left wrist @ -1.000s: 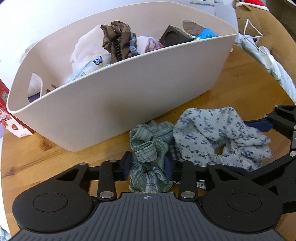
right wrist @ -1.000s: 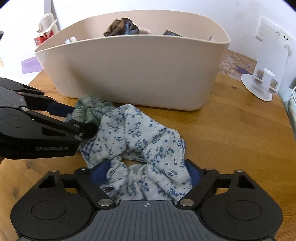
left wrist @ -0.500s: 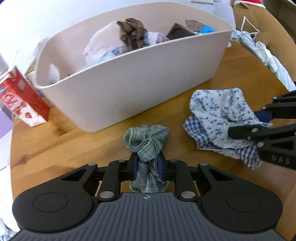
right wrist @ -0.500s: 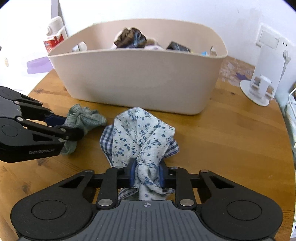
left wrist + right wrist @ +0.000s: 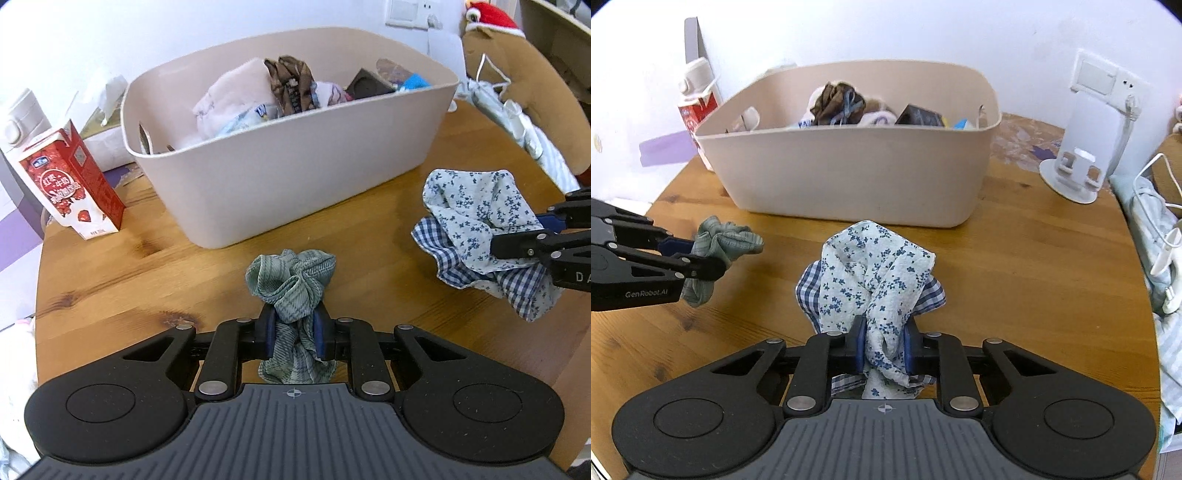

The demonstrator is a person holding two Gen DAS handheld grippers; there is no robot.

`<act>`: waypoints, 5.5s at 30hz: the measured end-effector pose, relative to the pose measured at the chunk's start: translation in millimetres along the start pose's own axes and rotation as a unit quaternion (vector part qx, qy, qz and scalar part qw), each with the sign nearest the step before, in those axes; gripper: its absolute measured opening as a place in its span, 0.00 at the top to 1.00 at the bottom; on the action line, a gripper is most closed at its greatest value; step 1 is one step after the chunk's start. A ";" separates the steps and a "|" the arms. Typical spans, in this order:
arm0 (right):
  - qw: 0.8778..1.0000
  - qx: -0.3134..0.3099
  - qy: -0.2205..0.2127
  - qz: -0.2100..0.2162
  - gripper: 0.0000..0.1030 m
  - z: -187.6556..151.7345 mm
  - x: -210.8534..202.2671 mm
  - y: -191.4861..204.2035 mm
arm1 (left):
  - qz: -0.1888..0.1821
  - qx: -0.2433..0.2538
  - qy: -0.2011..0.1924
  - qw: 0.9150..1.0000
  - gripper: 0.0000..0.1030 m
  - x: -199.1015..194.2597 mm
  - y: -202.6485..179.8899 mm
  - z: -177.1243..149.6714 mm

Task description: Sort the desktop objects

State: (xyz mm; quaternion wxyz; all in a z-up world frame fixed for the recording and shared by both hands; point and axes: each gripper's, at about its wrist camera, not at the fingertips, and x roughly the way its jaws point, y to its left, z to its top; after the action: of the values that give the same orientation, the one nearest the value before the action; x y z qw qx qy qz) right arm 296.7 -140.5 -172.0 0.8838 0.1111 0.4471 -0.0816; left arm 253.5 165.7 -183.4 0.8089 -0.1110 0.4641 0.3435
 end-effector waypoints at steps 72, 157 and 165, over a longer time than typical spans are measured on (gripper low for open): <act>0.996 0.062 -0.059 0.010 0.04 164.9 18.8 -40.4 | 0.030 -0.075 -0.014 0.997 0.30 -8.7 39.8 162.4; 0.997 0.060 -0.044 0.016 0.00 -72.5 -332.7 -12.1 | 0.058 -0.156 -0.058 0.984 0.24 -362.4 -93.5 -56.9; 0.997 0.072 -0.034 0.020 0.00 -70.3 -319.8 -11.5 | 0.063 -0.162 -0.033 0.984 0.24 -348.8 -76.6 -61.5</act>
State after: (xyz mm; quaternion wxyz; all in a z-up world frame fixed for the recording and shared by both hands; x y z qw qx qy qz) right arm 52.0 -118.2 44.7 0.8898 0.1800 0.4074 -0.0998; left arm 146.3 -79.6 60.9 0.7715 -0.2000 0.3815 0.4683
